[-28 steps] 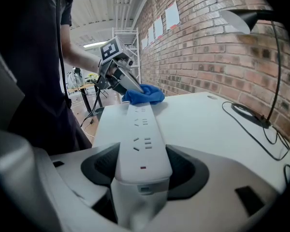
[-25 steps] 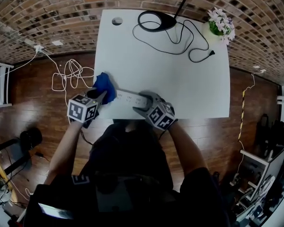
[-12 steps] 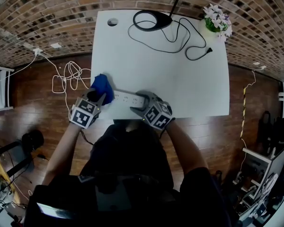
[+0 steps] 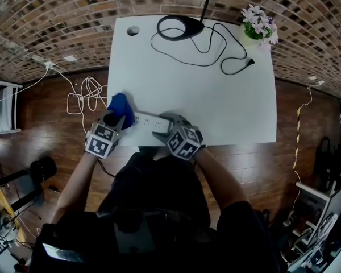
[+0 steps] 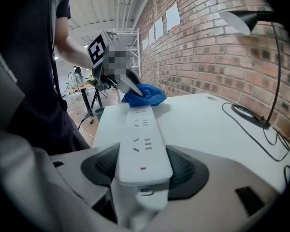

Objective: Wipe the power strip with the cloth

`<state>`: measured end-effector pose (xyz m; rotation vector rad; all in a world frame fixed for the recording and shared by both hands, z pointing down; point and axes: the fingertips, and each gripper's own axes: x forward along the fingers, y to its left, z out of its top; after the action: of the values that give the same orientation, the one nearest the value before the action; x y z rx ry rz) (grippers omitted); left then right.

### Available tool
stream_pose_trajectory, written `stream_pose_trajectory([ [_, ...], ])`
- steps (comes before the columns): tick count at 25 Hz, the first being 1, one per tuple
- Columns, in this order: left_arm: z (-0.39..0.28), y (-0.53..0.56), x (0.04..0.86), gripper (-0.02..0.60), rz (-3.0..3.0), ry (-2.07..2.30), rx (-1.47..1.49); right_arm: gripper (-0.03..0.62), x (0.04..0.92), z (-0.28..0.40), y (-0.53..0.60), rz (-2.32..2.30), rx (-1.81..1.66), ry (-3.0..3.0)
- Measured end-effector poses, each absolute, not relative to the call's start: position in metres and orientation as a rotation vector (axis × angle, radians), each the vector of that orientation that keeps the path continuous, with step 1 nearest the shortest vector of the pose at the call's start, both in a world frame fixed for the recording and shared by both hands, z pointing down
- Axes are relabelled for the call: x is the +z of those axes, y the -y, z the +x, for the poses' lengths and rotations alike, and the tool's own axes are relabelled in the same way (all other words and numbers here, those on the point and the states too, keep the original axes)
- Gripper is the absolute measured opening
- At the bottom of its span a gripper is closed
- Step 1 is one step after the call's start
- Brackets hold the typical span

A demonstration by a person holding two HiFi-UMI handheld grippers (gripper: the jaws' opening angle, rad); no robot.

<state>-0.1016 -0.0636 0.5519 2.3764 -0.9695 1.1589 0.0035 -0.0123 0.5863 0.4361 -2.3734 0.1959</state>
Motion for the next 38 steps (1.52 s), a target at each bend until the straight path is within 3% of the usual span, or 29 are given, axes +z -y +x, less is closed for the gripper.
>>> stream_pose_trajectory([
  [14, 0.001, 0.025, 0.555, 0.078, 2.454, 0.741, 1.205, 0.288, 0.587, 0.003, 0.012, 0.424, 0.194, 2.377],
  [38, 0.053, 0.013, 0.549, 0.075, 2.481, 0.542, 1.123, 0.288, 0.587, 0.004, 0.011, 0.428, 0.180, 2.381],
])
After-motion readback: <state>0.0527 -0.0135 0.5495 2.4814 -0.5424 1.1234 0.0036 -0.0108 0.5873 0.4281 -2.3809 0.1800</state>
